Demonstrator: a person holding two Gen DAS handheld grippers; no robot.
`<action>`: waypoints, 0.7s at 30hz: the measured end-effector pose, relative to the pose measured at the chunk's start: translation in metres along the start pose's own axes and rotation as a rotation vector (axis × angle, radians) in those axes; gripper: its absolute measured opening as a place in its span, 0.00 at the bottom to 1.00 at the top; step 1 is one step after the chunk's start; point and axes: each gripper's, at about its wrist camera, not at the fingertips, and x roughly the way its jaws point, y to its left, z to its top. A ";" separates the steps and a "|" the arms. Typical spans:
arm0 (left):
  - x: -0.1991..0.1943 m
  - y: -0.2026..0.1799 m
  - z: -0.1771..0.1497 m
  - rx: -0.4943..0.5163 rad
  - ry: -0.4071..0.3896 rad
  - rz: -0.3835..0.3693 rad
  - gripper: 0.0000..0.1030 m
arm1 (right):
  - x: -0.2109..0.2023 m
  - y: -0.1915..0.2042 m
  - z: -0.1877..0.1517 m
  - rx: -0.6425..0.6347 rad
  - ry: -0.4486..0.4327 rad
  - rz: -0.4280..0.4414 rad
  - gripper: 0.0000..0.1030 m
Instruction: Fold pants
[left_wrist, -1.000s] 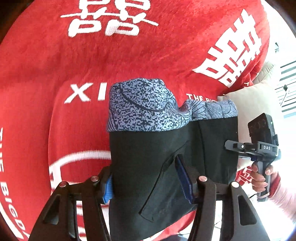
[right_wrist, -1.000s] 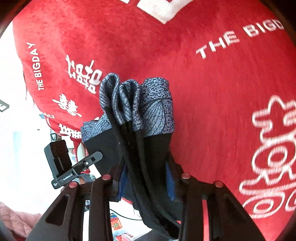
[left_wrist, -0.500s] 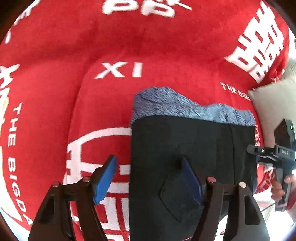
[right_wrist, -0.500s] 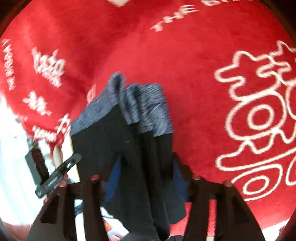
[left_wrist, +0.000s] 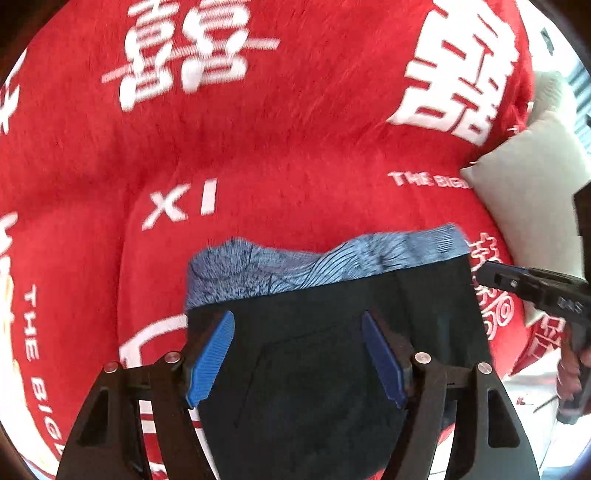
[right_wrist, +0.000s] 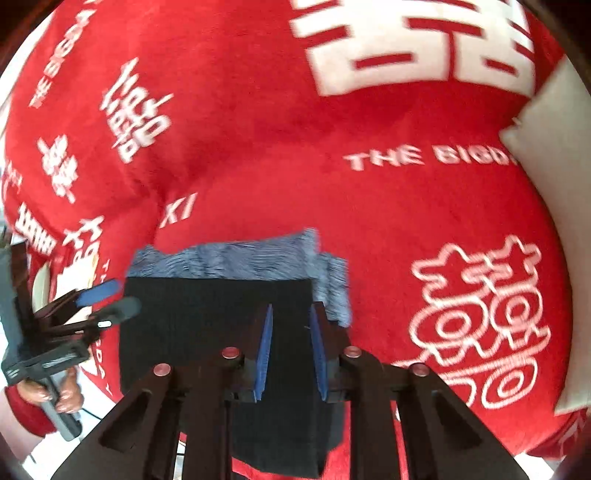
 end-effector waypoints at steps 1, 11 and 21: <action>0.006 0.001 -0.002 -0.011 0.006 0.017 0.71 | 0.005 0.000 -0.001 -0.015 0.010 -0.008 0.22; 0.024 -0.011 -0.008 -0.008 0.009 0.113 0.82 | 0.047 -0.020 -0.005 -0.014 0.076 -0.012 0.22; 0.010 -0.021 -0.017 -0.034 0.025 0.200 0.86 | 0.032 -0.026 -0.015 0.037 0.081 0.005 0.46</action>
